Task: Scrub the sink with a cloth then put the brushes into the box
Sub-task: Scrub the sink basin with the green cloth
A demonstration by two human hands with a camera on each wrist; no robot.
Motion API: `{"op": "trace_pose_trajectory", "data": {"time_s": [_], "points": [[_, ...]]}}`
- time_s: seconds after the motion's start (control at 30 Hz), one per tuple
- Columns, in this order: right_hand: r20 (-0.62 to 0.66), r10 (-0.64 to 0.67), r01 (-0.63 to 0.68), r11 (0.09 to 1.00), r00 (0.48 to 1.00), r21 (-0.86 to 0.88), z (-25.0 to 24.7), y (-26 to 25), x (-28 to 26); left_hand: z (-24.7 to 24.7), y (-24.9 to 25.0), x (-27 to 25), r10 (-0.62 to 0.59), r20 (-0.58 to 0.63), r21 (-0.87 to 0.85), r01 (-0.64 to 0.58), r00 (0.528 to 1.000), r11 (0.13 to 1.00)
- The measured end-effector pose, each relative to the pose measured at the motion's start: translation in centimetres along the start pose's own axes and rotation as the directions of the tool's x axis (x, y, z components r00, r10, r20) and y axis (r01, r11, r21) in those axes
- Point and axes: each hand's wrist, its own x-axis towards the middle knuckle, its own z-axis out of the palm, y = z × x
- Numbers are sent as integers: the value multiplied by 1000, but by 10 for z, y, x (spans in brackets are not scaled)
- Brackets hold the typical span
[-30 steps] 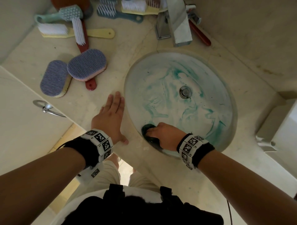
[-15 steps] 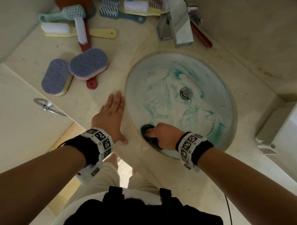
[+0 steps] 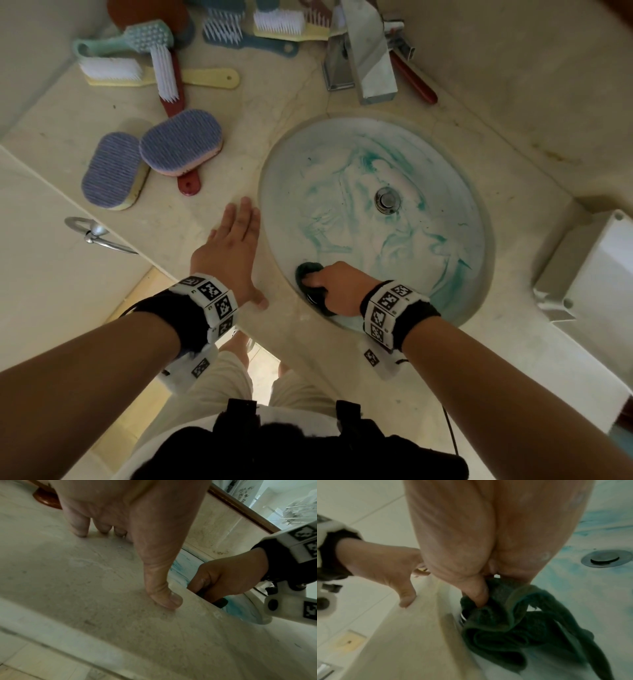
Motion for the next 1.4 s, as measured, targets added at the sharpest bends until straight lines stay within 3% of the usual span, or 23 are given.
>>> {"op": "trace_pose_trajectory", "data": {"time_s": [0.2, 0.33, 0.43, 0.77, 1.0, 1.17, 1.4], "points": [[-37, 61, -59, 998, 997, 37, -10, 1, 12, -2, -1, 1, 1, 1, -4, -1, 1000, 1000], [32, 75, -74, 996, 997, -41, -6, 9, -2, -2, -2, -1, 1, -10, 7, -1, 1000, 1000], [55, 91, -91, 996, 994, 5, -1, 15, -23, -3, -2, -1, 0, -6, 5, 0, 1000, 1000], [33, -4, 2, 998, 999, 65, 10, 13, -52, -2, 1, 0, 2, -14, 8, -2, 1000, 1000], [48, 121, -122, 992, 991, 17, 11, 14, -40, -2, 1, -1, -5, -15, 19, 6, 1000, 1000], [39, 5, -5, 1000, 999, -1, 13, 5, -49, -3, 1, 0, -2, -5, 28, 2, 1000, 1000], [39, 46, -48, 996, 998, 75, 11, 12, -45, -6, 3, 0, -3, 1, 22, 3, 1000, 1000]]}}
